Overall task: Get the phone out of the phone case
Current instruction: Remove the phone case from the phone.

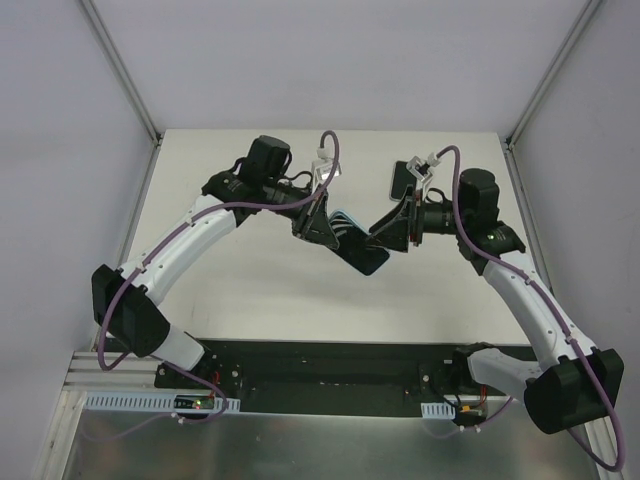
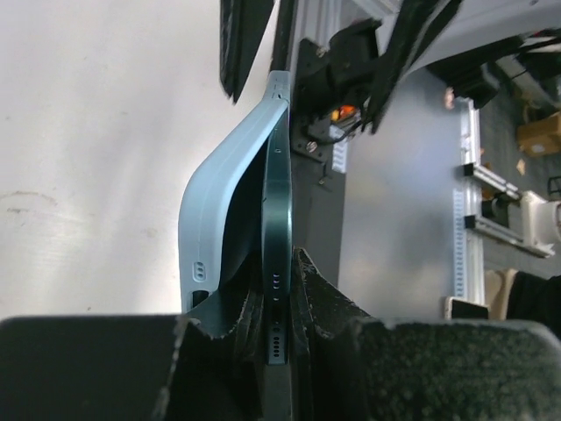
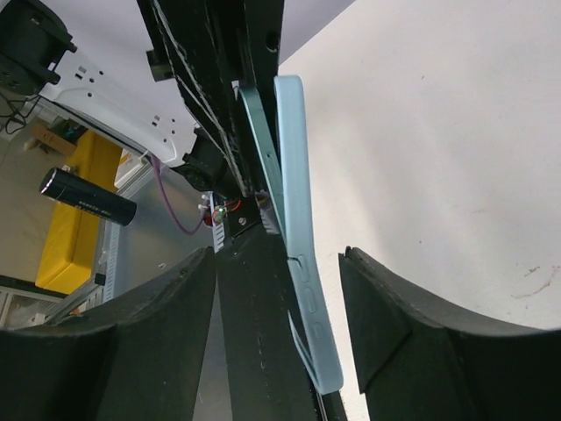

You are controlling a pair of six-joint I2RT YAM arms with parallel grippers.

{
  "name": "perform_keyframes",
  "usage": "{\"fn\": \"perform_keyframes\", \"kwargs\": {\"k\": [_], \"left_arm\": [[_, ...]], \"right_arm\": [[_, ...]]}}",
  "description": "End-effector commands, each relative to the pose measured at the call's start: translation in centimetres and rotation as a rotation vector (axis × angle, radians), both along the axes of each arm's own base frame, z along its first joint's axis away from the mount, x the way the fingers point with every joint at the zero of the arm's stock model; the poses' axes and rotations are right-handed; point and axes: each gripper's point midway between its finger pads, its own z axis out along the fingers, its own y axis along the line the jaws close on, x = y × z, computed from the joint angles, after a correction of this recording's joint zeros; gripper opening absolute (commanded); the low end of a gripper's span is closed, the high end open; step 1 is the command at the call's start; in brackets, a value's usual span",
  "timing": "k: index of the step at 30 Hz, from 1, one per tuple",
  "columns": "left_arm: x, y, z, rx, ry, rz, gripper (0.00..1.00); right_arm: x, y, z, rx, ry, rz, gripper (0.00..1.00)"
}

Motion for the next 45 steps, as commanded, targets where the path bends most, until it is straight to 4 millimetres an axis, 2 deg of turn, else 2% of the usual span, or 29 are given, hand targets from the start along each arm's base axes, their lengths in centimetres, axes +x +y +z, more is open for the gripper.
{"fn": "perform_keyframes", "kwargs": {"k": [1,7,14,20,27,45], "left_arm": [[0.1,0.7,-0.5,0.041,-0.190,-0.074,0.00],[0.3,1.5,-2.2,0.109,-0.344,-0.111,0.00],[-0.1,1.2,-2.8,0.143,-0.467,-0.162,0.00],[-0.2,0.9,-2.6,0.144,-0.547,-0.193,0.00],[0.1,0.5,-2.6,0.149,-0.566,-0.200,0.00],[-0.8,-0.2,-2.2,0.132,-0.562,-0.223,0.00]], "right_arm": [[0.4,-0.3,1.5,-0.003,-0.097,-0.030,0.66],[2.1,-0.1,2.1,-0.019,-0.098,-0.088,0.66],[3.2,1.5,2.1,-0.033,-0.071,-0.074,0.65],[3.0,2.7,0.6,-0.071,-0.073,-0.040,0.64],[2.4,3.4,-0.5,-0.087,-0.068,-0.007,0.63],[2.7,4.0,-1.9,-0.114,-0.048,-0.017,0.57]]}}
